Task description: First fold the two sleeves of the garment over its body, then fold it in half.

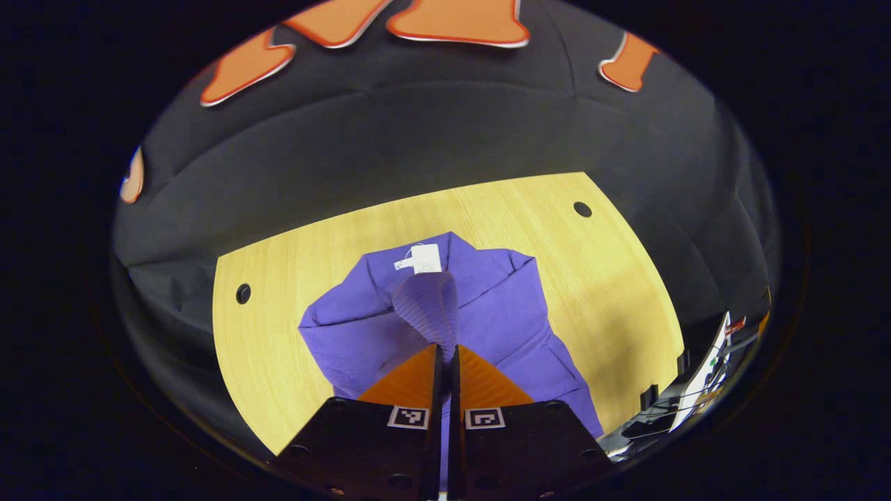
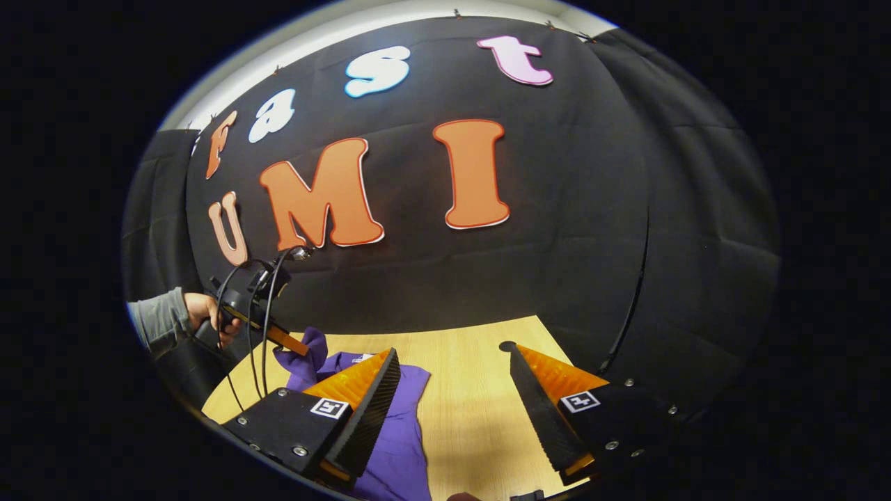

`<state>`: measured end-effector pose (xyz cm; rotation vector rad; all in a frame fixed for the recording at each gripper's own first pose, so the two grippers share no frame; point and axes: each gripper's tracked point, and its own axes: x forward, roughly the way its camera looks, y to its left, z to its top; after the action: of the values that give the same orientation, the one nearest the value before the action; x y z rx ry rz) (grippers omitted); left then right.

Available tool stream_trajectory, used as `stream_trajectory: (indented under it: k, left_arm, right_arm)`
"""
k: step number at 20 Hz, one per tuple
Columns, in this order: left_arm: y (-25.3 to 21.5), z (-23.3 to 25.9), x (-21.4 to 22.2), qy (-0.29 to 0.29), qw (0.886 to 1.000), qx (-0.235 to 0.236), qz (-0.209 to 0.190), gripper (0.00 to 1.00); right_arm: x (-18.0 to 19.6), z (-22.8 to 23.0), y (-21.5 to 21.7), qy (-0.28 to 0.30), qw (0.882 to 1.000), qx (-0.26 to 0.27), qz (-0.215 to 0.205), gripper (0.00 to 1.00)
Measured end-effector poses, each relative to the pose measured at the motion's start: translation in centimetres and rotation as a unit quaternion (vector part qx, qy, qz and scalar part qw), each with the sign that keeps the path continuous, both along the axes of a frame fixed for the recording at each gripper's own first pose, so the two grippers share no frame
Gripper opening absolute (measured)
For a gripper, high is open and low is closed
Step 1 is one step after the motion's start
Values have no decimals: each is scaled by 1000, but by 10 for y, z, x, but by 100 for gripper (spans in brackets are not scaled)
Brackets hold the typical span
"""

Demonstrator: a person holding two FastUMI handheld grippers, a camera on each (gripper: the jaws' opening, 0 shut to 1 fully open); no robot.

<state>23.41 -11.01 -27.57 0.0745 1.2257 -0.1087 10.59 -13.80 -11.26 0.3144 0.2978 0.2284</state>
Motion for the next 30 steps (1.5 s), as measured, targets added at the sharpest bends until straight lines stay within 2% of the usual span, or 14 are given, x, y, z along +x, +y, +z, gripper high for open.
stream_trajectory:
  k: [4, 7, 10, 12, 16, 17, 18, 19, 21, 24, 28, 29, 30]
  left_arm:
    - [-38, -23, 9, 13, 1000, 4, -26, 5]
    - [-58, -31, 23, -9, 998, 29, -54, 8]
    - [-84, -29, 25, -28, 998, 9, -63, 14]
    - [-98, -22, 29, -47, 996, -4, -71, 13]
    - [-112, 5, 32, -102, 991, -32, -76, 28]
    - [-114, 14, 31, -119, 989, -40, -77, 39]
    - [-113, 25, 28, -135, 987, -45, -77, 43]
    - [-111, 40, 27, -161, 983, -48, -76, 55]
    - [-98, 73, 25, -219, 973, -44, -63, 73]
    - [-71, 127, 3, -298, 954, -28, -25, 79]
    - [-31, 194, -35, -391, 920, -26, 24, 81]
    - [-21, 207, -43, -410, 911, -20, 34, 92]
    - [-11, 220, -55, -427, 903, -14, 47, 92]
  right_arm:
    - [-1, -9, -19, 11, 1000, 9, -13, 95]
    - [-2, -16, -26, 19, 1000, 3, -15, 95]
    - [-2, -22, -30, 23, 1000, 4, -12, 95]
    - [-1, -22, -27, 23, 1000, 5, -7, 94]
    - [-1, -21, -23, 19, 1000, 2, 2, 95]
    - [1, -20, -21, 19, 1000, 3, 4, 95]
    - [1, -19, -17, 18, 1000, 3, 9, 95]
    - [1, -20, -15, 18, 1000, 0, 11, 94]
    - [2, -16, -6, 13, 1000, -7, 20, 95]
    - [5, -5, 6, -7, 999, -20, 27, 95]
    - [8, 16, 21, -48, 998, -39, 29, 95]
    - [9, 23, 24, -62, 997, -42, 30, 95]
    - [9, 32, 28, -75, 996, -42, 29, 95]
